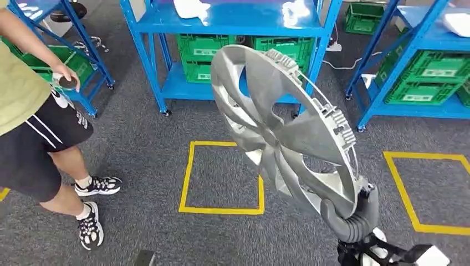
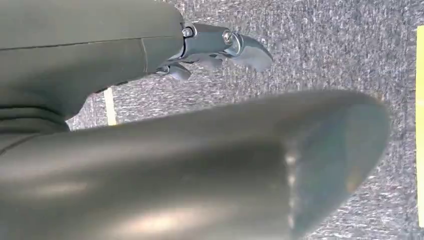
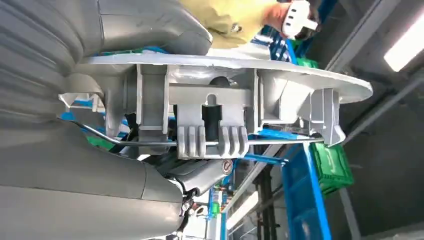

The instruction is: Take the parts from the cabinet and place them on the table.

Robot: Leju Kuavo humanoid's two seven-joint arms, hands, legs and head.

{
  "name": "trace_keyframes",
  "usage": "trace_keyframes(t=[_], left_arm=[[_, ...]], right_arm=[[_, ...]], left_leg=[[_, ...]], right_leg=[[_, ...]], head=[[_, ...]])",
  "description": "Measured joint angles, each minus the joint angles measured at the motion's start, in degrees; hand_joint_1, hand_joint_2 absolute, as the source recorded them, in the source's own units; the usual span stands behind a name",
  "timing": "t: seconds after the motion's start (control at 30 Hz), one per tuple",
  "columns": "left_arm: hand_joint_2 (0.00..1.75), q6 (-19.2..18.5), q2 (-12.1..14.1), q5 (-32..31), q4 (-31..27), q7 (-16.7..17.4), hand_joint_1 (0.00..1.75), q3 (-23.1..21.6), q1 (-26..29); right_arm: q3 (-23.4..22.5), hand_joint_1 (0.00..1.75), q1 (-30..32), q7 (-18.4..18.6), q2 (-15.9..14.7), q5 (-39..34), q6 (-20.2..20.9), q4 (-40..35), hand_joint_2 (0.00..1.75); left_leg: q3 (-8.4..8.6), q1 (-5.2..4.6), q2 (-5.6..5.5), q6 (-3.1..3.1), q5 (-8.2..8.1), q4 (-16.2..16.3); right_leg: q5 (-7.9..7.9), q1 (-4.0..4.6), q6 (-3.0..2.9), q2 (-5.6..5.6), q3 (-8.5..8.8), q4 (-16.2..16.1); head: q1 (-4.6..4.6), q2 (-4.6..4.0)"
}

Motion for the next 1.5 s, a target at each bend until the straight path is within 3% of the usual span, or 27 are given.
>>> trace_keyframes(t=[0.07,0.13,0.17,0.23,0.3,0.33,0.37,0.5,0.53,0.63,0.7,0.73,0.8,0.83,0.87,0.93,1.0,1.03,1.07,1.1,1.17,1.2,1.27,1.3,1.33,1.37,1.5], left_arm=[[0.00,0.00,0.00,-0.04,0.00,0.00,0.00,0.00,0.18],[0.00,0.00,0.00,-0.13,0.02,0.02,0.00,0.00,0.24],[0.00,-0.02,0.00,-0.15,0.02,0.02,0.00,0.00,0.27],[0.00,-0.18,0.00,-0.33,0.02,0.02,0.00,0.00,0.34],[0.00,-0.35,0.00,-0.37,0.00,-0.11,0.00,0.00,0.23],[0.00,-0.44,0.00,-0.37,-0.04,-0.24,0.00,0.00,0.09],[0.00,-0.61,0.02,-0.37,-0.13,-0.39,0.00,0.00,-0.16],[0.00,-0.66,-0.02,-0.37,-0.11,-0.85,0.00,0.00,-0.17],[0.00,-0.66,-0.07,-0.39,-0.11,-0.89,0.00,0.00,-0.19],[0.00,-0.66,-0.13,-0.39,-0.11,-1.03,0.00,0.00,-0.15],[0.00,-0.66,-0.11,-0.42,-0.11,-1.05,0.00,0.00,-0.01],[0.00,-0.66,-0.11,-0.42,-0.11,-1.05,0.00,0.00,0.06],[0.00,-0.66,-0.13,-0.48,-0.11,-1.05,0.00,0.00,0.14],[0.00,-0.66,-0.17,-0.48,-0.11,-1.07,0.00,0.00,0.13],[0.00,-0.64,-0.31,-0.48,-0.11,-1.11,0.00,0.00,0.09],[0.00,-0.61,-0.28,-0.52,-0.11,-1.18,0.00,0.00,0.00],[0.00,-0.61,-0.31,-0.57,-0.04,-1.20,0.00,0.00,0.25],[0.00,-0.61,-0.17,-0.57,-0.04,-1.25,0.00,0.00,0.39],[0.00,-0.61,-0.18,-0.57,-0.04,-1.29,0.00,0.00,0.36],[0.00,-0.61,-0.20,-0.59,-0.04,-1.31,0.00,0.00,0.22],[0.00,-0.61,-0.20,-0.72,-0.04,-1.31,0.00,0.00,0.22],[0.00,-0.61,-0.20,-0.87,-0.02,-1.25,0.00,0.00,0.35],[0.00,-0.61,-0.15,-1.07,-0.02,-1.14,0.00,0.00,0.48],[0.00,-0.61,-0.11,-1.07,-0.02,-0.98,0.00,0.00,0.45],[0.00,-0.61,-0.07,-1.07,-0.07,-0.94,0.00,0.00,0.39],[0.00,-0.61,-0.09,-1.07,-0.07,-0.83,0.00,0.00,0.20],[0.00,-0.61,0.04,-1.07,-0.09,-0.81,0.00,0.00,0.24]], right_arm=[[-0.02,1.75,0.05,0.00,0.02,0.24,-0.02,-0.04,1.75],[-0.02,1.75,0.38,0.02,0.02,0.68,-0.33,-0.04,1.75],[-0.09,1.75,0.53,0.02,0.02,0.68,-0.55,-0.04,1.75],[-0.11,1.75,0.59,0.00,0.02,0.92,-0.61,-0.04,1.75],[-0.11,1.75,0.66,0.02,0.02,1.29,-0.74,-0.04,1.75],[-0.13,1.75,0.72,0.02,0.02,1.35,-0.76,-0.07,1.75],[-0.15,1.75,0.85,0.02,0.02,1.57,-0.76,-0.15,1.75],[-0.17,1.75,0.97,0.00,0.02,2.69,-1.66,-0.54,1.75],[-0.20,1.75,1.05,0.00,0.02,2.91,-1.84,-0.70,1.75],[-0.20,1.75,1.10,0.00,0.02,3.36,-2.05,-0.94,1.75],[-0.20,1.75,1.31,0.00,0.02,3.65,-2.29,-0.96,1.75],[-0.20,1.75,1.40,0.00,0.02,3.74,-2.43,-0.96,1.75],[-0.20,1.75,1.57,0.00,0.02,3.69,-2.75,-1.09,1.75],[-0.20,1.75,1.66,0.00,0.02,3.63,-2.75,-1.29,1.75],[-0.20,1.75,1.64,0.00,0.02,3.63,-2.75,-1.38,1.75],[-0.17,1.75,1.98,0.00,0.02,3.54,-2.64,-1.73,1.75],[-0.20,1.75,1.91,0.00,0.00,3.63,-2.80,-1.75,1.75],[-0.20,1.75,1.82,0.00,0.00,3.74,-2.84,-1.75,1.75],[-0.17,1.75,1.81,0.00,0.00,3.78,-3.02,-1.77,1.75],[-0.17,1.75,1.83,0.00,0.00,3.74,-3.17,-1.79,1.75],[-0.20,1.75,2.02,0.00,0.00,3.78,-3.49,-1.79,1.75],[-0.17,1.75,2.10,0.00,0.00,3.93,-3.78,-1.79,1.75],[-0.15,1.75,2.13,0.00,0.00,4.09,-4.07,-1.79,1.75],[-0.09,1.75,2.14,0.00,0.00,4.11,-4.13,-1.79,1.75],[0.02,1.75,2.11,0.00,0.00,4.09,-4.22,-1.79,1.75],[0.07,1.75,2.08,0.00,0.00,4.09,-4.35,-1.79,1.75],[0.15,1.75,1.61,0.00,0.00,4.13,-4.72,-1.81,1.75]], left_leg=[[-1.44,0.16,-0.09,-0.46,-5.29,3.36],[-3.35,0.27,-0.09,-0.89,-11.90,11.85],[-3.80,0.28,-0.08,-1.00,-13.18,15.58],[-1.85,0.29,-0.09,-0.90,-10.61,16.62],[4.06,0.27,-0.10,-0.42,-7.39,9.58],[8.35,0.22,-0.11,0.01,-7.65,4.03],[12.13,-0.16,-0.08,0.38,-10.25,-1.55],[10.94,-0.37,-0.22,1.81,-9.29,-2.24],[10.68,-0.10,-0.32,2.22,-8.70,-2.33],[9.11,-0.09,-1.08,2.82,-7.42,-2.18],[8.21,-0.11,-1.84,2.68,-6.86,-1.73],[7.67,-0.11,-2.36,2.55,-6.71,-1.40],[7.00,-0.11,-3.57,2.32,-6.55,-0.69],[6.76,-0.02,-4.06,2.22,-6.51,-0.38],[6.23,-0.06,-4.33,1.91,-6.41,-0.16],[5.57,0.20,-5.49,1.06,-5.99,0.01],[5.21,0.22,-6.73,0.20,-5.51,-0.37],[5.06,0.24,-5.48,0.16,-5.80,0.19],[4.27,0.02,-2.97,-0.07,-7.03,1.71],[2.64,0.18,-1.62,-0.34,-9.19,5.01],[-1.48,0.45,-0.91,-0.89,-13.26,14.09],[-2.40,0.56,-0.85,-1.09,-13.64,16.29],[-0.35,0.79,-0.46,-1.28,-10.96,12.97],[2.35,0.85,0.10,-1.25,-8.58,8.16],[5.43,0.84,1.62,-1.21,-6.50,2.79],[6.60,0.50,4.71,-0.65,-7.19,-0.23],[5.56,0.09,2.23,1.02,-6.32,-0.10]], right_leg=[[1.21,-0.12,-0.78,-0.10,-1.30,0.01],[2.49,-0.03,-0.94,-0.15,-2.89,0.03],[3.16,0.03,-0.91,-0.18,-3.73,0.07],[4.40,0.08,-0.77,-0.18,-5.44,0.13],[5.39,0.13,-0.44,-0.08,-6.80,0.20],[5.93,0.15,-0.18,-0.05,-6.99,0.33],[6.28,0.40,0.21,-0.05,-7.45,0.56],[7.58,0.13,1.68,-0.65,-7.25,0.30],[6.83,-0.19,1.86,-0.51,-7.69,1.06],[-1.39,-0.24,2.60,-0.36,-12.12,12.64],[-3.36,-0.23,2.76,-0.35,-13.61,18.09],[-2.46,-0.23,2.66,-0.26,-12.35,16.81],[1.55,-0.21,2.16,0.65,-6.43,7.79],[2.95,-0.20,1.73,2.78,-3.40,2.89],[1.55,-0.39,1.39,5.69,-2.58,1.11],[2.18,0.19,1.27,3.94,-2.89,0.90],[2.58,0.04,0.48,2.75,-2.83,0.46],[2.96,-0.32,0.10,1.73,-2.66,-0.07],[3.03,-0.30,-0.12,1.17,-2.66,-0.16],[3.00,-0.28,-0.47,0.33,-2.76,-0.15],[3.00,-0.22,-0.49,-1.44,-2.94,-0.11],[3.03,-0.23,-0.48,-2.26,-3.05,-0.07],[3.08,-0.24,-0.37,-3.67,-3.11,0.04],[3.06,-0.26,-0.30,-4.43,-3.11,0.17],[2.97,-0.27,-0.05,-5.09,-3.08,0.34],[2.93,0.06,0.34,-5.57,-3.10,0.52],[3.08,0.02,1.80,-7.68,-2.96,0.48]], head=[[-0.50,0.00],[-0.68,0.00],[-0.74,0.00],[-0.77,0.00],[-0.81,0.00],[-0.85,0.00],[-0.90,0.00],[-0.90,0.00],[-0.90,0.00],[-0.30,0.00],[-0.26,0.00],[-0.22,0.00],[-0.15,0.00],[-0.11,0.00],[-0.20,0.00],[-0.18,0.00],[-0.09,0.00],[-0.02,0.00],[-0.46,0.00],[-0.92,0.00],[-0.92,0.00],[-0.96,0.00],[-1.03,0.00],[-1.03,0.00],[-1.05,0.00],[-1.11,0.00],[-0.79,0.00]])
